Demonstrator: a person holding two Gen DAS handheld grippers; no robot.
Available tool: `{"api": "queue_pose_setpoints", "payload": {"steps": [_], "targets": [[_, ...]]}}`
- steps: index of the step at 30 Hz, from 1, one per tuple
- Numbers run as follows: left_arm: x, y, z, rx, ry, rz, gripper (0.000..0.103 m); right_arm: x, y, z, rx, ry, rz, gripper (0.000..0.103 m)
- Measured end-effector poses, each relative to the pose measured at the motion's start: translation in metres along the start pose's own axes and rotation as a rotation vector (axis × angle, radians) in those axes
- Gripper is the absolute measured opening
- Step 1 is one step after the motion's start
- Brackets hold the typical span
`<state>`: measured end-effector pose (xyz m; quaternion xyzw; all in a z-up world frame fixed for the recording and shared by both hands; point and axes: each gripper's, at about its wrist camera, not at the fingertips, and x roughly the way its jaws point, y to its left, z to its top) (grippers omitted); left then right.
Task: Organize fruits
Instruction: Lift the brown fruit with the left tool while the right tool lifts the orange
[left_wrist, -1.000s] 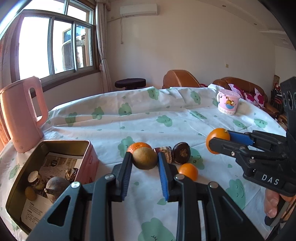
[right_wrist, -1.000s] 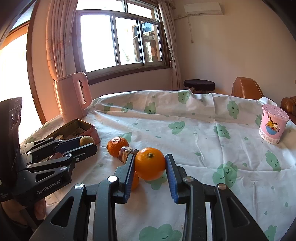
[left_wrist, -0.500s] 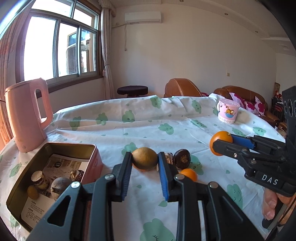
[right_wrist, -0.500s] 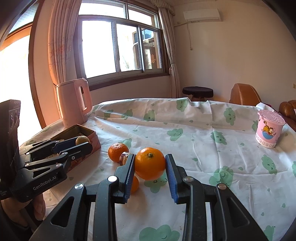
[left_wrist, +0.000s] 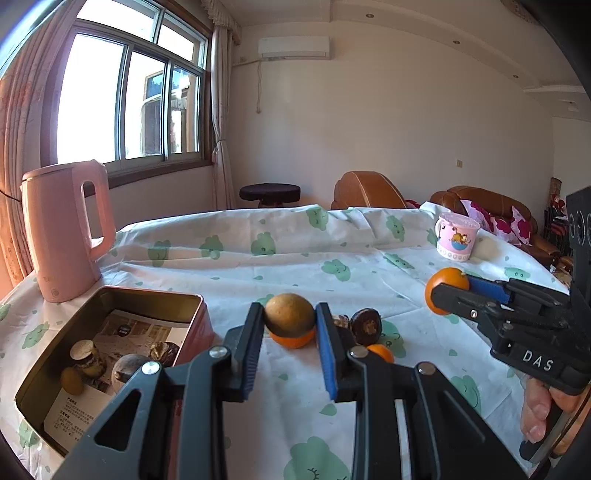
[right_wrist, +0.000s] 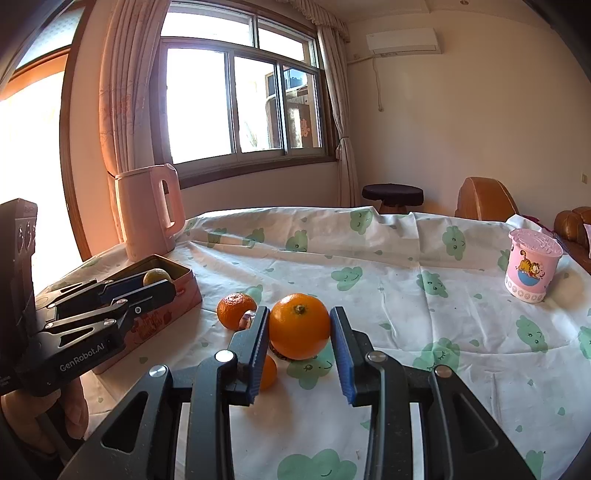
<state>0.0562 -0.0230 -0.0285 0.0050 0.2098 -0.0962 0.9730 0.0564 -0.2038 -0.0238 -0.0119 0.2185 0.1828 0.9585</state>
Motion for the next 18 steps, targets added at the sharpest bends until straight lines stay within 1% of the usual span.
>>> {"api": "queue_pose_setpoints", "payload": {"steps": [13, 18], "targets": [[-0.008, -0.001, 0.0, 0.002, -0.04, 0.015, 0.03, -0.01, 0.002, -0.001, -0.008, -0.052, -0.011, 0.035], [-0.013, -0.002, -0.001, 0.008, -0.067, 0.033, 0.03, -0.014, 0.003, -0.001, -0.016, -0.073, -0.017, 0.035]]}}
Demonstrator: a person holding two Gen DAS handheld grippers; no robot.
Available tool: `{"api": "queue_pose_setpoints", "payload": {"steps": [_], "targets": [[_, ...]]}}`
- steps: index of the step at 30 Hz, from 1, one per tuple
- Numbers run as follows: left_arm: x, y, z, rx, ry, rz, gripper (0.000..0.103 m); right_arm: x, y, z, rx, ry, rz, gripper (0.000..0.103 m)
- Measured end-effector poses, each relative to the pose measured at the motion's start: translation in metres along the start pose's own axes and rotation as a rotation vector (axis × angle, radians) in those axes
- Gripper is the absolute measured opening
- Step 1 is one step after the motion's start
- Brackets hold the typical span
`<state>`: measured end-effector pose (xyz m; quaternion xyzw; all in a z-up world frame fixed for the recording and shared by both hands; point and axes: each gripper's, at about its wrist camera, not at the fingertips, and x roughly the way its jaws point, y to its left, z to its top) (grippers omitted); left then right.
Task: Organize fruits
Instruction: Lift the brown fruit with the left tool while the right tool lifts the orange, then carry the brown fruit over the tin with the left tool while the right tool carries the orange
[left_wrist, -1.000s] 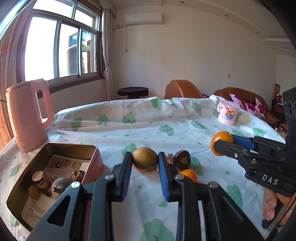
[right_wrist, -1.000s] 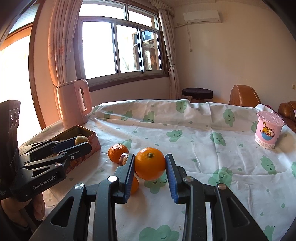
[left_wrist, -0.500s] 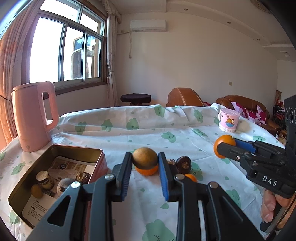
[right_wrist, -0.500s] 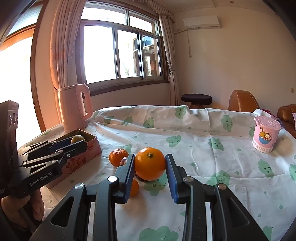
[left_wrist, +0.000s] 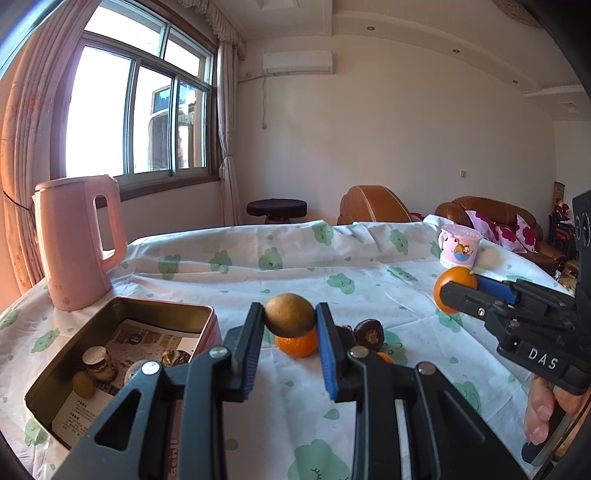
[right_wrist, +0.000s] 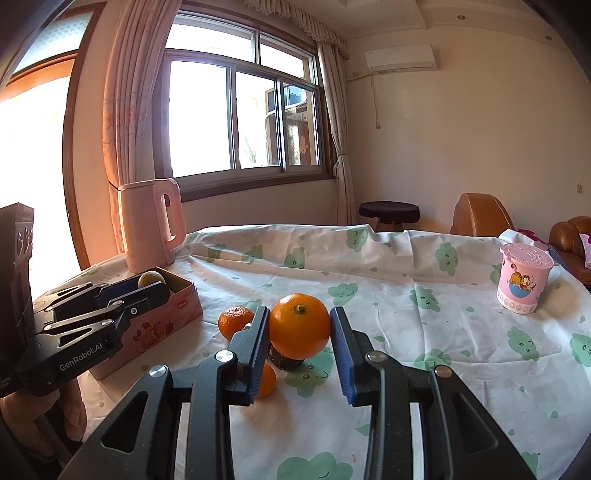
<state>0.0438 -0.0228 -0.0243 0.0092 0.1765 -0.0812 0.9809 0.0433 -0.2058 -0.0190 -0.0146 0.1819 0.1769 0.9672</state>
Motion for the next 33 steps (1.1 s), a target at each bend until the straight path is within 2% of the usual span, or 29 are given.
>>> {"api": "queue_pose_setpoints", "payload": {"steps": [11, 18, 25, 33], "targets": [[-0.008, 0.003, 0.0, -0.008, -0.034, 0.022, 0.03, -0.006, 0.004, 0.0, -0.021, -0.035, -0.025, 0.035], [-0.009, 0.005, -0.001, -0.014, -0.027, 0.021, 0.03, -0.001, 0.009, 0.001, -0.031, -0.021, -0.013, 0.035], [-0.013, 0.018, -0.003, -0.03, -0.003, 0.043, 0.03, 0.011, 0.025, 0.004, -0.046, 0.002, 0.039, 0.035], [-0.017, 0.055, -0.007, -0.088, 0.023, 0.099, 0.03, 0.027, 0.057, 0.015, -0.072, 0.035, 0.121, 0.035]]}}
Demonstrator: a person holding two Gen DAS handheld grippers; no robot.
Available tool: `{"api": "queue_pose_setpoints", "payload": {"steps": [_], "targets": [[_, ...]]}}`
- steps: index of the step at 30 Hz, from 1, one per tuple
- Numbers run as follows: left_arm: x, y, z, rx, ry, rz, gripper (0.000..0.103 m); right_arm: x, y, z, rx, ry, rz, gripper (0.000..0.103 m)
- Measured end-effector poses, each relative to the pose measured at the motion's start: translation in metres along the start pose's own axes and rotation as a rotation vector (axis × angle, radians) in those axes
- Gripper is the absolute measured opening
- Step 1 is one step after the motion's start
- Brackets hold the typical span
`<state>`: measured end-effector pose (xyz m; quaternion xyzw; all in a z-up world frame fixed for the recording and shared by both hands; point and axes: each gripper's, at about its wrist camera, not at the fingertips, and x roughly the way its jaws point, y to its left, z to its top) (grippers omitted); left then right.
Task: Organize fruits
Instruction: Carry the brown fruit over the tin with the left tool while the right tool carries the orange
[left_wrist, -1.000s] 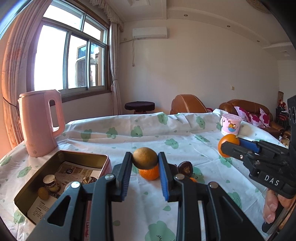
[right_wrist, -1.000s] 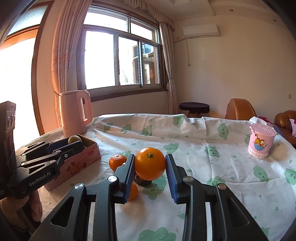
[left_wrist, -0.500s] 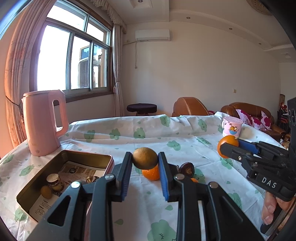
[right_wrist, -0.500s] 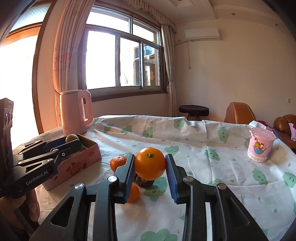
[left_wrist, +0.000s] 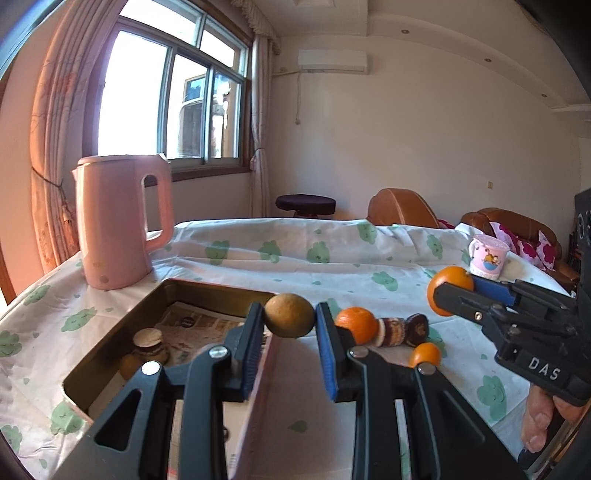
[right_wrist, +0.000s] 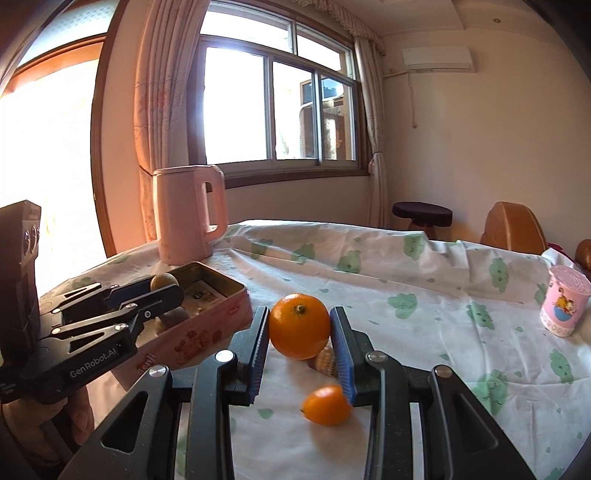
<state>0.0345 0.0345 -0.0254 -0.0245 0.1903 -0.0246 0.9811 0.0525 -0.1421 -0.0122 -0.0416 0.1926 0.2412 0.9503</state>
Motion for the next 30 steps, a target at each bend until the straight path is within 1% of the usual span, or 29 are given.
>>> {"api": "queue_pose_setpoints", "payload": {"steps": [11, 16, 24, 30], "targets": [[-0.005, 0.051, 0.006, -0.041, 0.017, 0.066, 0.03, 0.021, 0.056, 0.024, -0.095, 0.003, 0.076, 0.035], [-0.004, 0.069, 0.007, -0.051, 0.024, 0.091, 0.03, 0.031, 0.074, 0.03, -0.112, 0.011, 0.102, 0.035], [-0.003, 0.093, 0.003, -0.07, 0.053, 0.118, 0.03, 0.048, 0.102, 0.029, -0.138, 0.036, 0.14, 0.035], [0.0, 0.102, -0.001, -0.084, 0.08, 0.135, 0.03, 0.058, 0.118, 0.024, -0.156, 0.062, 0.158, 0.035]]}}
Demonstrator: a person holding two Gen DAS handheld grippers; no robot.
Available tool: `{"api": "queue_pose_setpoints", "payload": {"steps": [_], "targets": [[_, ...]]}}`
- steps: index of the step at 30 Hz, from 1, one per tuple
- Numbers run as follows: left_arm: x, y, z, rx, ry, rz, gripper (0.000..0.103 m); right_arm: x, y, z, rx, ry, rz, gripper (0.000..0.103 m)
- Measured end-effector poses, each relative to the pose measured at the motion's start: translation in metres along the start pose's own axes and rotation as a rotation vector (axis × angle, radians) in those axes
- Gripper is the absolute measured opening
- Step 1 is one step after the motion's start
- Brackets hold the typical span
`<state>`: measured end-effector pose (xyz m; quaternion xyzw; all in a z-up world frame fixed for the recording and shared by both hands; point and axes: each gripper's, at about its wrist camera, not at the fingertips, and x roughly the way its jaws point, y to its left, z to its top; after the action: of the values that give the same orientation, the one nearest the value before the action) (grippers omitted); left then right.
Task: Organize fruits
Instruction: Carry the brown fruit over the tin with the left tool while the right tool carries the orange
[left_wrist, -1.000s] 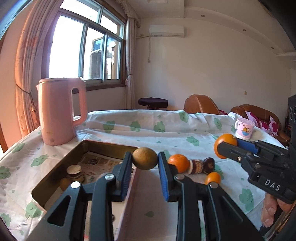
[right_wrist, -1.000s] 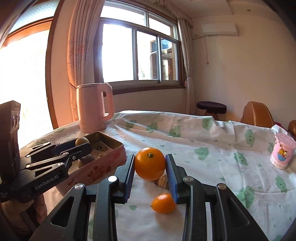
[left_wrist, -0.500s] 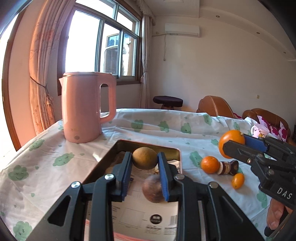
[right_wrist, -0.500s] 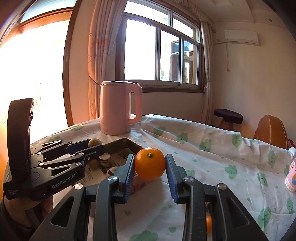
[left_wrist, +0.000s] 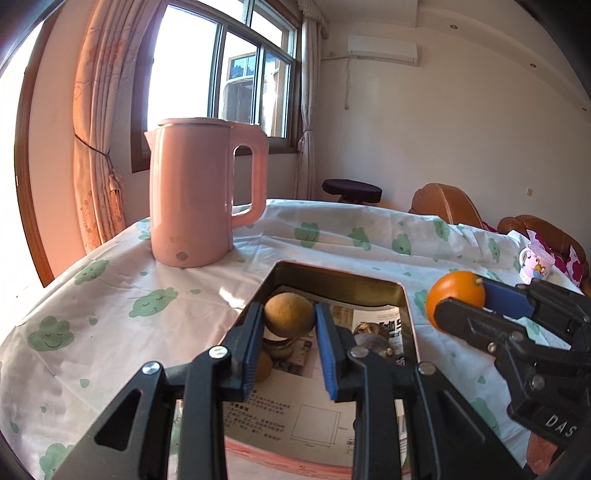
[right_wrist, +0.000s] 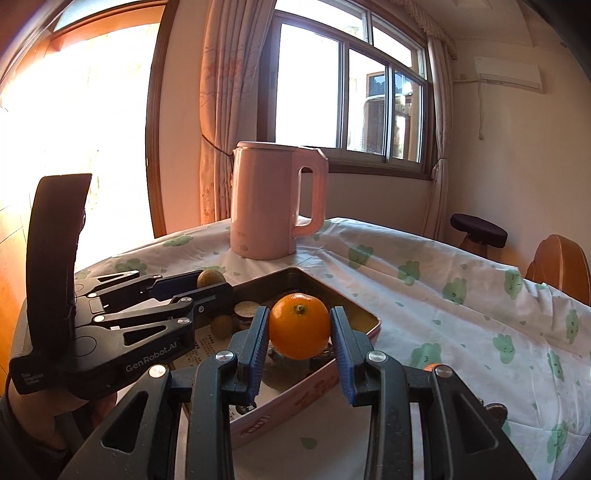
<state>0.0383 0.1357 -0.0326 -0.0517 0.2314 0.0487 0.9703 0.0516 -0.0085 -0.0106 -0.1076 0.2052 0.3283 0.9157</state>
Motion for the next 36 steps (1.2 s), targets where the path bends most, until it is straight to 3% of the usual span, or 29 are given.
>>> {"api": "queue_pose_setpoints", "payload": {"steps": [16, 36], "targets": [[0.009, 0.015, -0.003, -0.04, 0.05, 0.017, 0.03, 0.021, 0.032, -0.007, -0.051, 0.042, 0.046, 0.035], [0.017, 0.021, -0.003, -0.058, 0.098, 0.004, 0.03, 0.036, 0.035, -0.013, -0.05, 0.09, 0.049, 0.035]]}}
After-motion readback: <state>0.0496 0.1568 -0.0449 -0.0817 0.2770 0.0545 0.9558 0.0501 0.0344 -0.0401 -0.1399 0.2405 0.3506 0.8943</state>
